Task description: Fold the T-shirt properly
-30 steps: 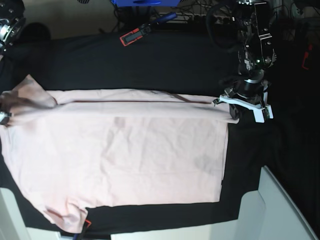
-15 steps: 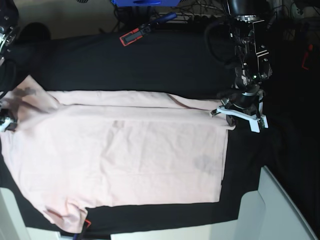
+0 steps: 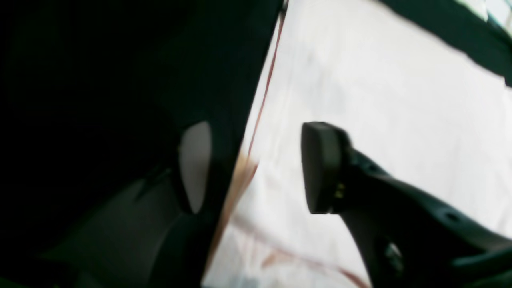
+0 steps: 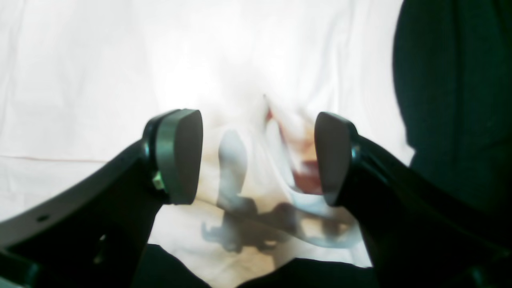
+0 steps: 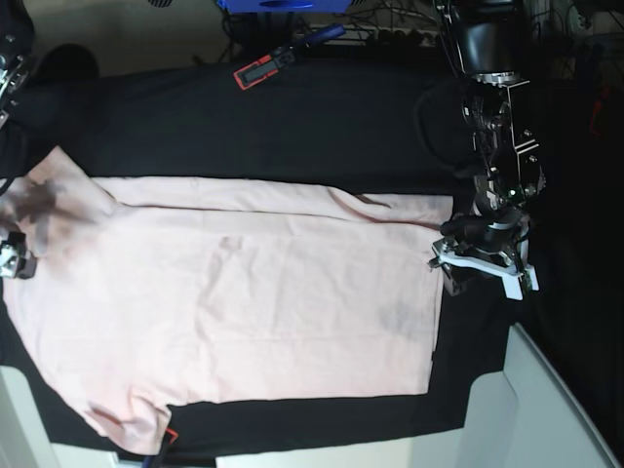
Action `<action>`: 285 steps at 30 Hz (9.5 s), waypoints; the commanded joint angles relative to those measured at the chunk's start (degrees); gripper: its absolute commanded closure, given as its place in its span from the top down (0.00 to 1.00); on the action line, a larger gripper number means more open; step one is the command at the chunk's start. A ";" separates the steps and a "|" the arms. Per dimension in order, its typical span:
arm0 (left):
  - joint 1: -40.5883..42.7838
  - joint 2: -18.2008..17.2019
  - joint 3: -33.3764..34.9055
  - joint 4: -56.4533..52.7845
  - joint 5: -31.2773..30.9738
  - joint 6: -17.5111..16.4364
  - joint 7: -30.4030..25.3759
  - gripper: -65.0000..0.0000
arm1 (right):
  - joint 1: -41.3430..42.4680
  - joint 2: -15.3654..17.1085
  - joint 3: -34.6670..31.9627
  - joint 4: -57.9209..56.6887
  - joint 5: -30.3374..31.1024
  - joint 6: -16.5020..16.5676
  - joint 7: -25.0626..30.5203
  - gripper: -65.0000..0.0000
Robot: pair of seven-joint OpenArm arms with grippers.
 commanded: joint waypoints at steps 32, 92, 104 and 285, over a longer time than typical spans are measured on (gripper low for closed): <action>29.66 -1.60 -8.86 15.14 11.30 -0.08 -1.55 0.00 | -17.46 -15.85 19.97 12.17 1.01 0.36 -5.63 0.65; 29.48 1.13 -8.78 15.05 14.11 -0.16 -1.38 0.00 | 4.70 -7.59 -12.47 3.73 -3.04 0.36 -8.35 0.00; 29.57 1.13 -9.04 15.05 14.20 -0.16 -1.29 0.00 | 9.71 -7.15 -21.96 -3.83 -3.13 0.36 0.70 0.00; 0.21 5.70 -8.51 -11.41 -12.96 -6.93 -1.64 0.43 | -14.38 -10.05 -10.97 5.57 -3.65 -7.51 13.54 0.54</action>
